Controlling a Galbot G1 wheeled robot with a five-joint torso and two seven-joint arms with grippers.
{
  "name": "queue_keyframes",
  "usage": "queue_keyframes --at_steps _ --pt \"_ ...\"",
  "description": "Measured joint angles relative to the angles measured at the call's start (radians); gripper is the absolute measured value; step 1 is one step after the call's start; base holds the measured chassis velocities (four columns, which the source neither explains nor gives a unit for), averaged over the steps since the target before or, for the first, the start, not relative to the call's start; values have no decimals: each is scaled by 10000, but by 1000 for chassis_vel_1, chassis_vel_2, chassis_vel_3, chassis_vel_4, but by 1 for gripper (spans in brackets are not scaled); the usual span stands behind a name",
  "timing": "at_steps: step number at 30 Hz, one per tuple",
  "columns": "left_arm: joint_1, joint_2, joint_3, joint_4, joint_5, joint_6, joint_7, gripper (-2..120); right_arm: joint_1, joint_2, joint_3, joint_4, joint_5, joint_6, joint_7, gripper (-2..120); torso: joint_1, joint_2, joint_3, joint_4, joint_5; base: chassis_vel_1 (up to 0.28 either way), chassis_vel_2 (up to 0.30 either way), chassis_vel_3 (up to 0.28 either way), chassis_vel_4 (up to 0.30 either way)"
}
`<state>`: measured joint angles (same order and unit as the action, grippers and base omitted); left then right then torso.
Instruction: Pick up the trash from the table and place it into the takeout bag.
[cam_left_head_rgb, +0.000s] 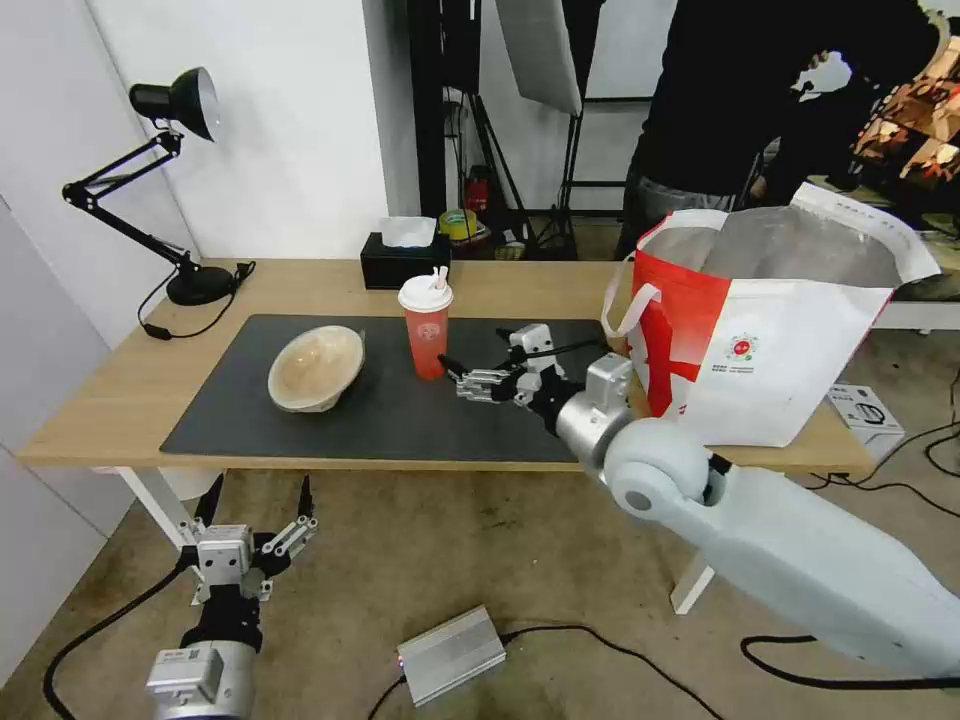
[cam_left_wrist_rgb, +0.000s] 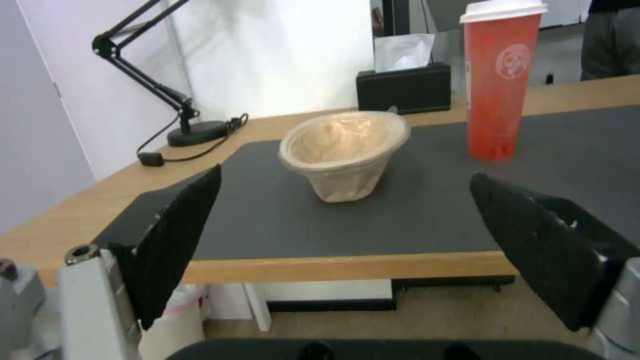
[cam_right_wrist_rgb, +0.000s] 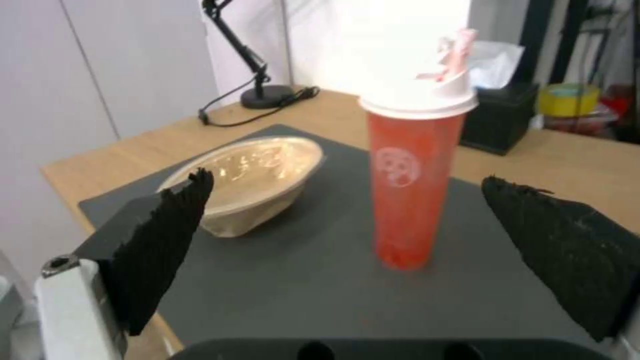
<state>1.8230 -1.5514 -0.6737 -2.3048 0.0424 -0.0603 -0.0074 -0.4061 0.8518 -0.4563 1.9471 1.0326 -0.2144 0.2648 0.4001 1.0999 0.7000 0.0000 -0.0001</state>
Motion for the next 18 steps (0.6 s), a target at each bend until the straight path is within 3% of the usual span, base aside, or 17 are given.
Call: queue_keyframes --at_steps 18 --pt "-6 2 -95 0 -34 -31 -25 100 418 968 -343 -1031 174 -135 270 100 0 0 0 0 1 0 0 0 0"
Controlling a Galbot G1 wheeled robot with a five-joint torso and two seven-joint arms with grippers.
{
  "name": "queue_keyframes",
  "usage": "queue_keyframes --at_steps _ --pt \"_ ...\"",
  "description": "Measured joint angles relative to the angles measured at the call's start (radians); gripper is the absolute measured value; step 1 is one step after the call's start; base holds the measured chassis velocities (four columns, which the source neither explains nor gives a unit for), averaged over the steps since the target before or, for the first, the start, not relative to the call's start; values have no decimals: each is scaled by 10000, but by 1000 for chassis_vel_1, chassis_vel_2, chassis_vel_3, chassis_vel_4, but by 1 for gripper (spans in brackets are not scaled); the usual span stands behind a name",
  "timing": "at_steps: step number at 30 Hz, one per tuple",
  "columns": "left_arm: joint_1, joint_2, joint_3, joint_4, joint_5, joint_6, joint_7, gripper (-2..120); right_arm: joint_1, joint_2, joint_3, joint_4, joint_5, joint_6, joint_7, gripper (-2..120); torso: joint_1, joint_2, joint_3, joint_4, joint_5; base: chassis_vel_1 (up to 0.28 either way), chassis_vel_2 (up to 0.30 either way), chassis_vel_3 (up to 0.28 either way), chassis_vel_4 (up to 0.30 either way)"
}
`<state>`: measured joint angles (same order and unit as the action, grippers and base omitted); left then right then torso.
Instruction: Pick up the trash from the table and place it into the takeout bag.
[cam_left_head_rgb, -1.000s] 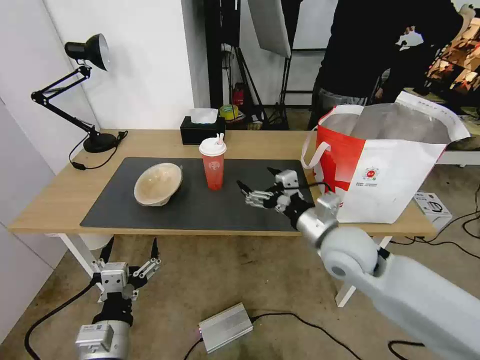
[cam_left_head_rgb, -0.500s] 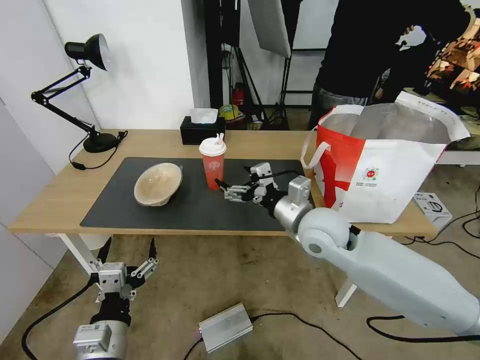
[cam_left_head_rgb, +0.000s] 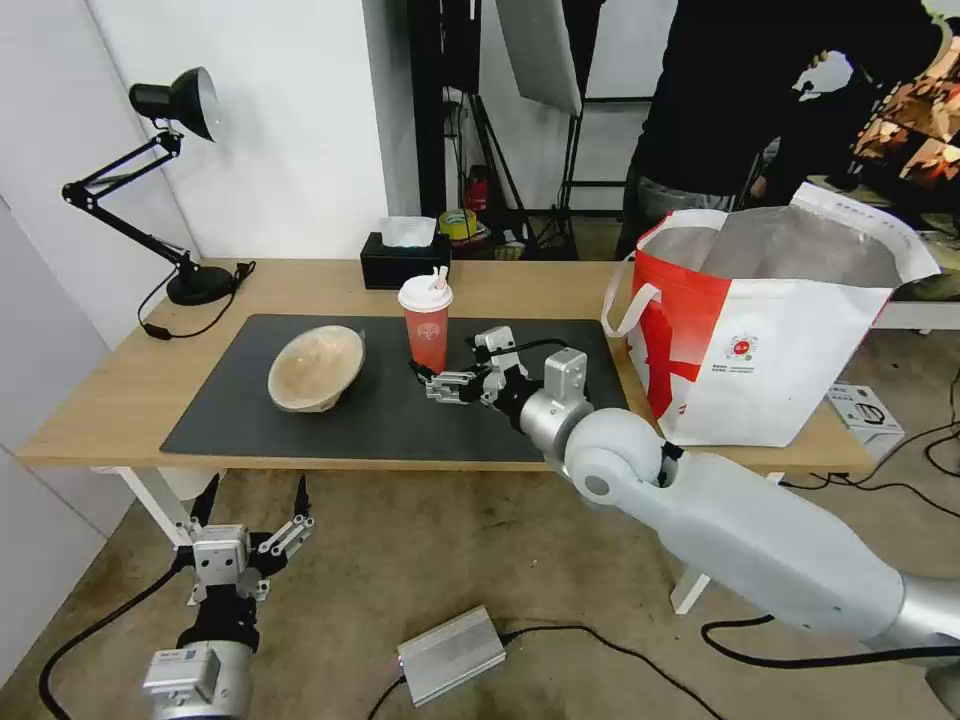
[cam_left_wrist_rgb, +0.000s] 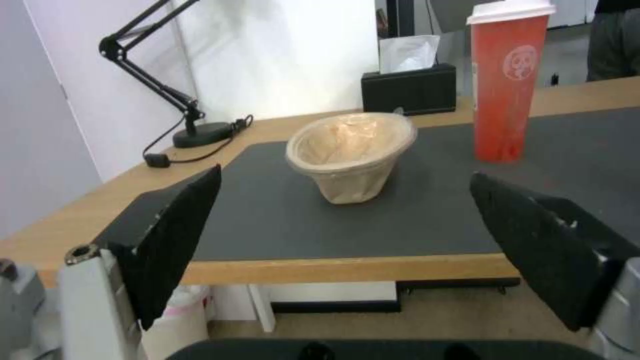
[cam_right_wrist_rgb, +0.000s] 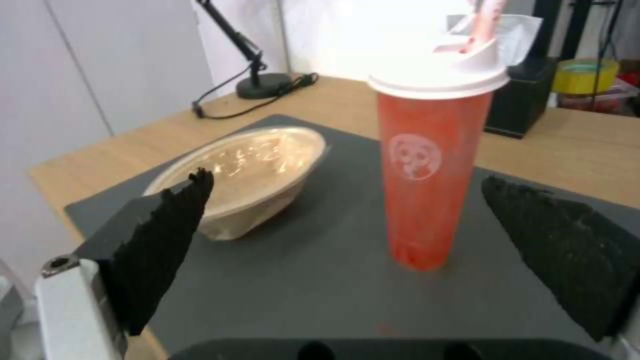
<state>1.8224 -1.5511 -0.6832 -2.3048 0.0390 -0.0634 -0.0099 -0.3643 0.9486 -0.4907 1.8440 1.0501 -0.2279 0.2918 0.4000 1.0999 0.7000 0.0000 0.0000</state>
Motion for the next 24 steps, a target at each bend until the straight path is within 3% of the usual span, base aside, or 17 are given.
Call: queue_keyframes --at_steps 24 --pt "-65 48 -32 128 -67 -26 -19 100 0 1341 606 -2459 -38 234 -159 100 0 0 1 -1 -1 0 0 0 0"
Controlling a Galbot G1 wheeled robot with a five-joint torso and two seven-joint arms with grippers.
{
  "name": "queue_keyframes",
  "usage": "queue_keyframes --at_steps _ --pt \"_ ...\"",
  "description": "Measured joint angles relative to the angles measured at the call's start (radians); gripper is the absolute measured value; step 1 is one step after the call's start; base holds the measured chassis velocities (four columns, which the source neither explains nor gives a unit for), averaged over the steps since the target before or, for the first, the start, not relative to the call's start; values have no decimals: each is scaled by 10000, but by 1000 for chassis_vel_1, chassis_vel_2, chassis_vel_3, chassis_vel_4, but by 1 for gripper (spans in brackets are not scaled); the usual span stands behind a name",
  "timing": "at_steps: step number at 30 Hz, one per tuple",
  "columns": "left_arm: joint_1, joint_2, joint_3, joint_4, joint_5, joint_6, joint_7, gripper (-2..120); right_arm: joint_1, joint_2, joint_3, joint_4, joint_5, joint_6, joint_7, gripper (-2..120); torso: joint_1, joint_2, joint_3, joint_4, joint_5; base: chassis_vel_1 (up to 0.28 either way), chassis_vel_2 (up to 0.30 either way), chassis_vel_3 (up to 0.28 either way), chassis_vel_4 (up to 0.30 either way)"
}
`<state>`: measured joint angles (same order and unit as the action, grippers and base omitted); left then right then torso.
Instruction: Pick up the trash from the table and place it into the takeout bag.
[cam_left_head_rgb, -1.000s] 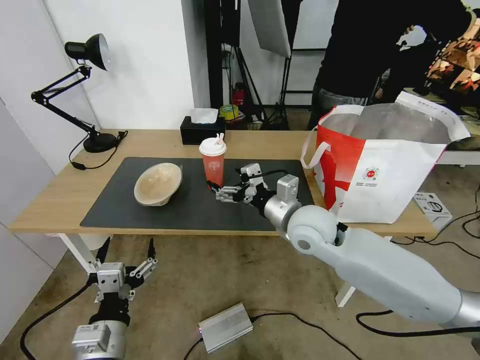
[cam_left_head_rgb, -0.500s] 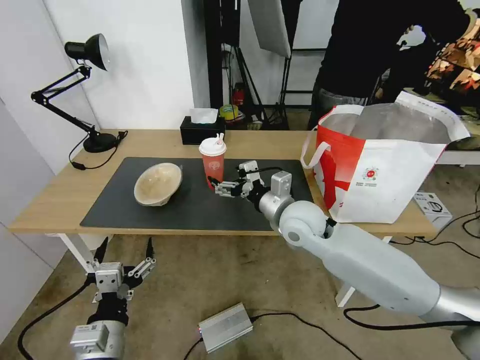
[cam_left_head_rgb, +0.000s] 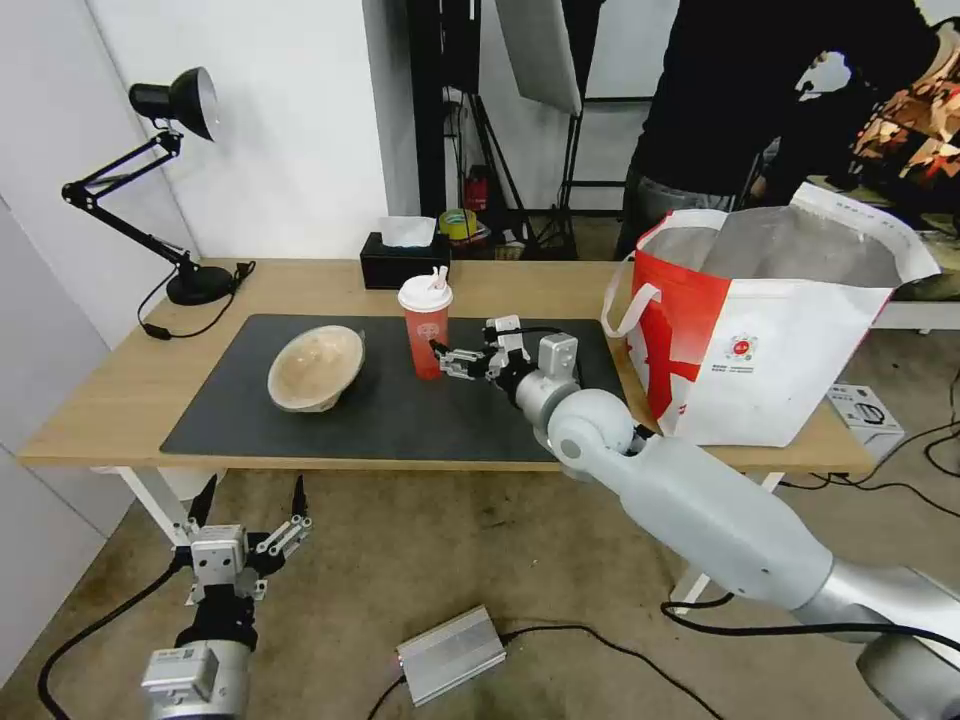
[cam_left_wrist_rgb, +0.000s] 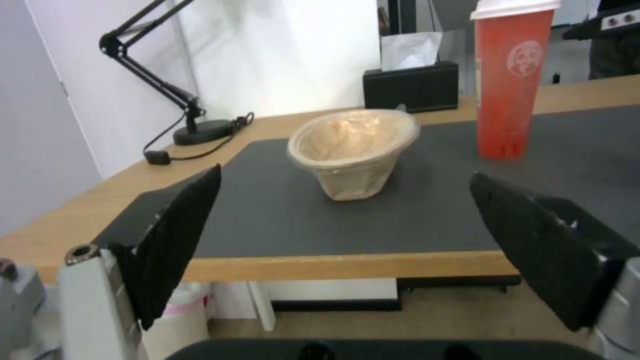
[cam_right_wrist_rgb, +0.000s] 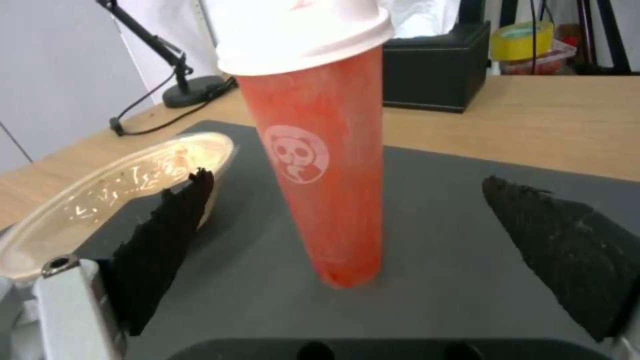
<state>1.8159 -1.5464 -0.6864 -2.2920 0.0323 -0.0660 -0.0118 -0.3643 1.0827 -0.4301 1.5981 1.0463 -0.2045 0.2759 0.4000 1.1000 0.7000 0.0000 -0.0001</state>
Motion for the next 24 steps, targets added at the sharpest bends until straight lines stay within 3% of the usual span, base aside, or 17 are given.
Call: queue_keyframes --at_steps 24 --pt "37 -6 -1 50 -7 -151 -3 100 380 972 -146 -1726 -43 296 -362 100 -1 0 0 1 0 0 0 0 0"
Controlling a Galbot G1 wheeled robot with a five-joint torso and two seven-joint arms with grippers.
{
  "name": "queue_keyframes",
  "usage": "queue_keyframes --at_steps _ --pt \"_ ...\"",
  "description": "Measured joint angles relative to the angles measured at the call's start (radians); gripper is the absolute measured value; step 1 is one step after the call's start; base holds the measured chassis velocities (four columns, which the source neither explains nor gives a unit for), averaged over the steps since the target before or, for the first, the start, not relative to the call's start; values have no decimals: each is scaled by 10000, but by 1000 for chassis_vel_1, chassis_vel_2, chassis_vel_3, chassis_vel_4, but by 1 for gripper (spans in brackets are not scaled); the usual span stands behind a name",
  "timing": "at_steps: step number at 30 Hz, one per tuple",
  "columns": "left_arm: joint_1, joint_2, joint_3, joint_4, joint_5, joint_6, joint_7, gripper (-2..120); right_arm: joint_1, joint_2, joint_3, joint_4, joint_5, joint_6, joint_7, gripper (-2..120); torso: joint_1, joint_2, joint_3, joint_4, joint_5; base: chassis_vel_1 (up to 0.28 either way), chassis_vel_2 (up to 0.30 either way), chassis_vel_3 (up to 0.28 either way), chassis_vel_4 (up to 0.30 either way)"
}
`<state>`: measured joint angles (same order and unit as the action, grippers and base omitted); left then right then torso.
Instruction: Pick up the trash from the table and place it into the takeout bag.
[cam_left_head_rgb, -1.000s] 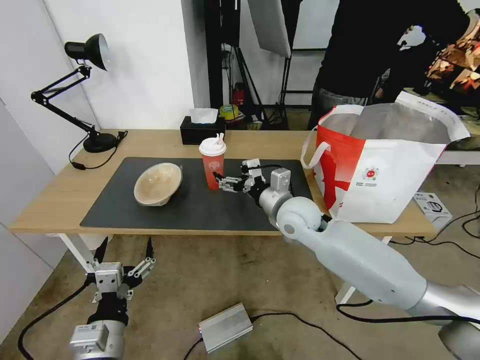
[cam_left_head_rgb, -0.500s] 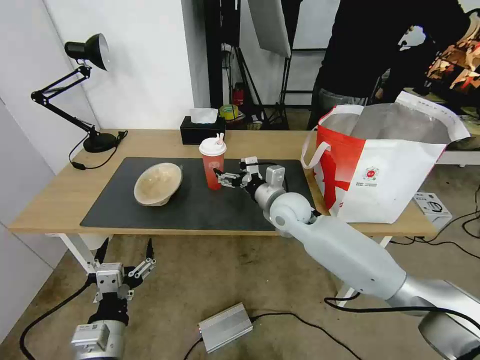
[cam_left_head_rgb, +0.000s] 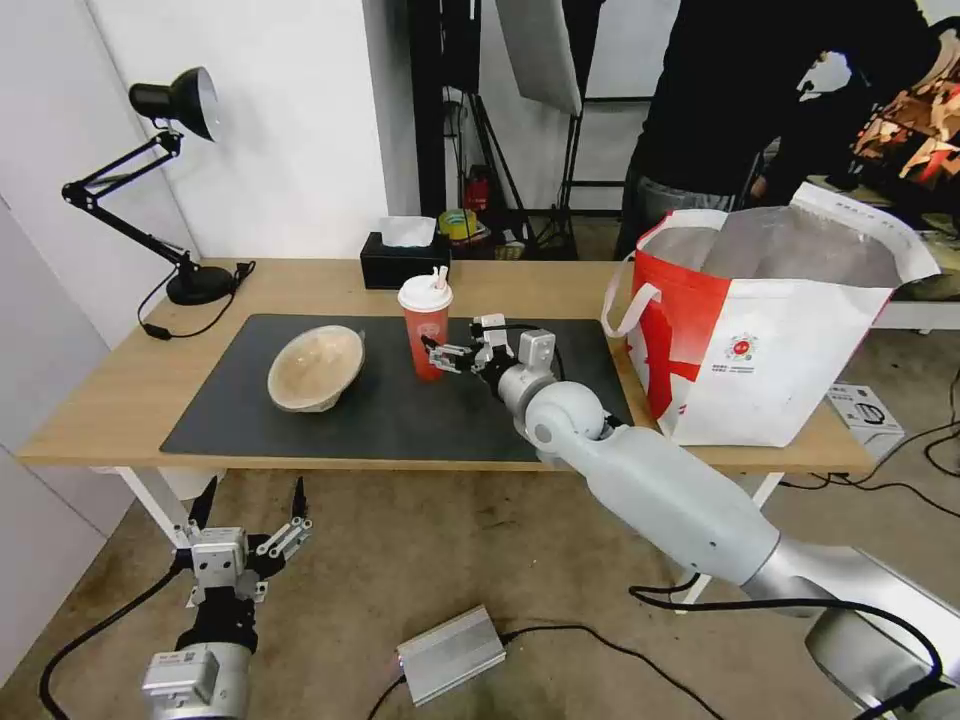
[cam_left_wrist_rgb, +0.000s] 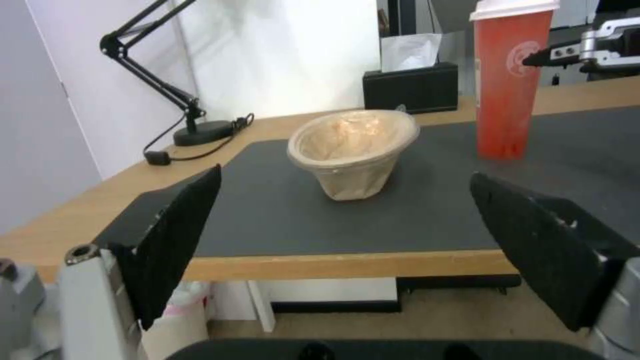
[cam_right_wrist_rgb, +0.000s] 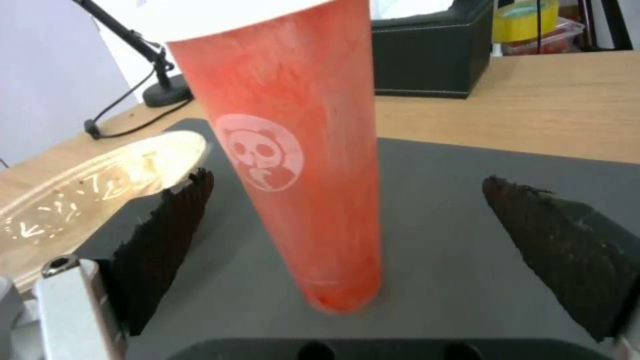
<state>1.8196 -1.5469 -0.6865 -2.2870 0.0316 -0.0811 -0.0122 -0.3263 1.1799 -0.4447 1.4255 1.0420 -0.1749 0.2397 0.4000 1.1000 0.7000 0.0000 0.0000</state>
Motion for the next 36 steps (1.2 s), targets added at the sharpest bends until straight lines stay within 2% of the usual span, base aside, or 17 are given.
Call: queue_keyframes --at_steps 13,36 --pt "22 7 -27 -24 -29 -11 -5 100 208 400 -38 -1002 -203 209 -320 100 0 1 0 0 0 0 0 0 0" --pt "-31 22 -7 -4 -107 -27 -10 100 347 643 -299 -946 -228 176 -291 100 0 1 -1 -1 0 0 0 0 0"
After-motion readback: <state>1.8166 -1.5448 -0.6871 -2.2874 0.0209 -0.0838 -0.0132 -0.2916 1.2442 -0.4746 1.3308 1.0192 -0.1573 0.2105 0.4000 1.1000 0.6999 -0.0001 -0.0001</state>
